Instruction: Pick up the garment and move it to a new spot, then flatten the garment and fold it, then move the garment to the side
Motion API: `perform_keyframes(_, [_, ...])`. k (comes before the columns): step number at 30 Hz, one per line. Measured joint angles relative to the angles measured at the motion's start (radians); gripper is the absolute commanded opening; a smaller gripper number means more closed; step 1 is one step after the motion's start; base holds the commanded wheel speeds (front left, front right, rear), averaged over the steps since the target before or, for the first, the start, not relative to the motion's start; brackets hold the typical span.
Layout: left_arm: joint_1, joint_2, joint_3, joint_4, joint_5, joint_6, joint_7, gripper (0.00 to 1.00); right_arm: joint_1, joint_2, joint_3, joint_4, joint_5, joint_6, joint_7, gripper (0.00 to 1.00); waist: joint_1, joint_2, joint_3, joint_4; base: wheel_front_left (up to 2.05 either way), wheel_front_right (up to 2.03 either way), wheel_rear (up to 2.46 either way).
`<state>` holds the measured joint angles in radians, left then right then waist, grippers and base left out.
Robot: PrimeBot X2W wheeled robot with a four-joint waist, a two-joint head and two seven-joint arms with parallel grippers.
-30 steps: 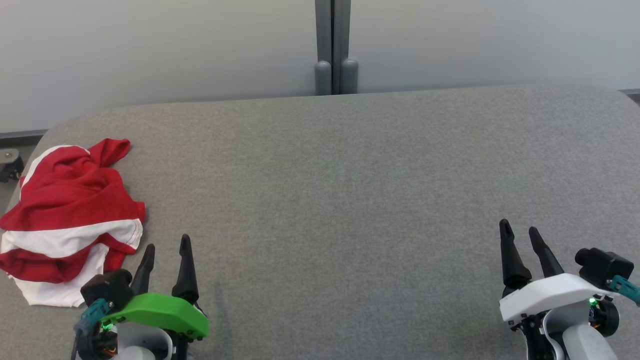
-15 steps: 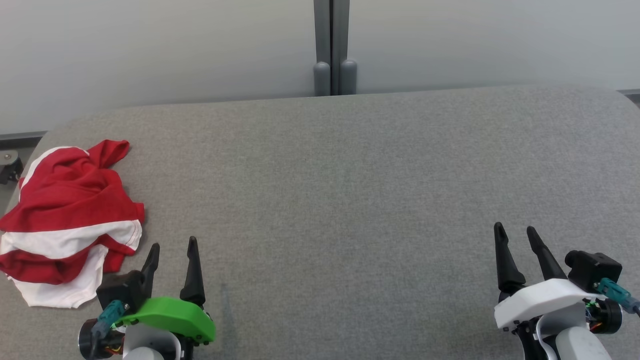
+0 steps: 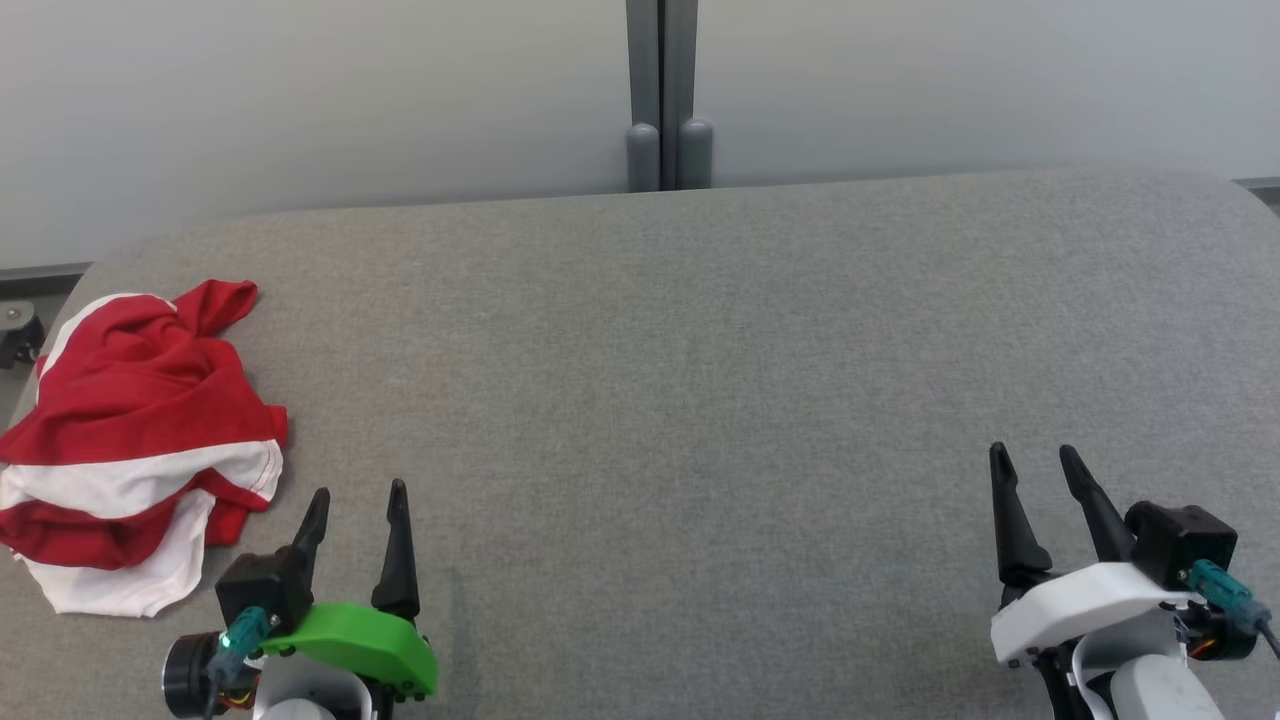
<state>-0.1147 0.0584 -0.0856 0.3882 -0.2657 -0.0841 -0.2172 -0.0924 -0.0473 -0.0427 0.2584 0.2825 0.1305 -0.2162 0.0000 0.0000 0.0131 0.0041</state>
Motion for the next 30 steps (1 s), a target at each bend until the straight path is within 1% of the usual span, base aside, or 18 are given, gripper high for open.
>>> perform_keyframes(7, [0.001, -0.005, 0.003, 0.040, 0.041, -0.012, -0.013, 1.00, 0.012, 0.000, -0.006, 0.034, -0.046, 0.000, -0.014, 1.00, 0.0000, 0.0000, 0.000, 0.006, 0.00, 0.00, 0.00])
perform_keyframes(13, [0.000, -0.008, 0.020, 0.050, 0.081, -0.014, -0.027, 1.00, 0.019, 0.000, 0.007, 0.033, -0.099, 0.000, -0.028, 1.00, 0.0000, 0.0000, 0.006, 0.044, 0.00, 0.00, 0.00])
perform_keyframes(19, [-0.001, -0.009, 0.053, 0.067, 0.108, -0.013, -0.038, 1.00, 0.015, -0.001, 0.034, 0.039, -0.136, 0.000, -0.038, 1.00, 0.0000, 0.0000, 0.018, 0.119, 0.00, 0.00, 0.00])
perform_keyframes(24, [0.001, -0.008, 0.091, 0.075, 0.141, -0.012, -0.045, 1.00, -0.002, -0.001, 0.064, 0.045, -0.155, 0.000, -0.046, 1.00, 0.0000, 0.0000, 0.028, 0.207, 0.00, 0.00, 0.00])
perform_keyframes(30, [0.008, -0.008, 0.137, 0.080, 0.135, -0.012, -0.046, 1.00, -0.022, -0.001, 0.105, 0.061, -0.152, 0.000, -0.046, 1.00, 0.0000, 0.0000, 0.041, 0.318, 0.00, 0.00, 0.00])
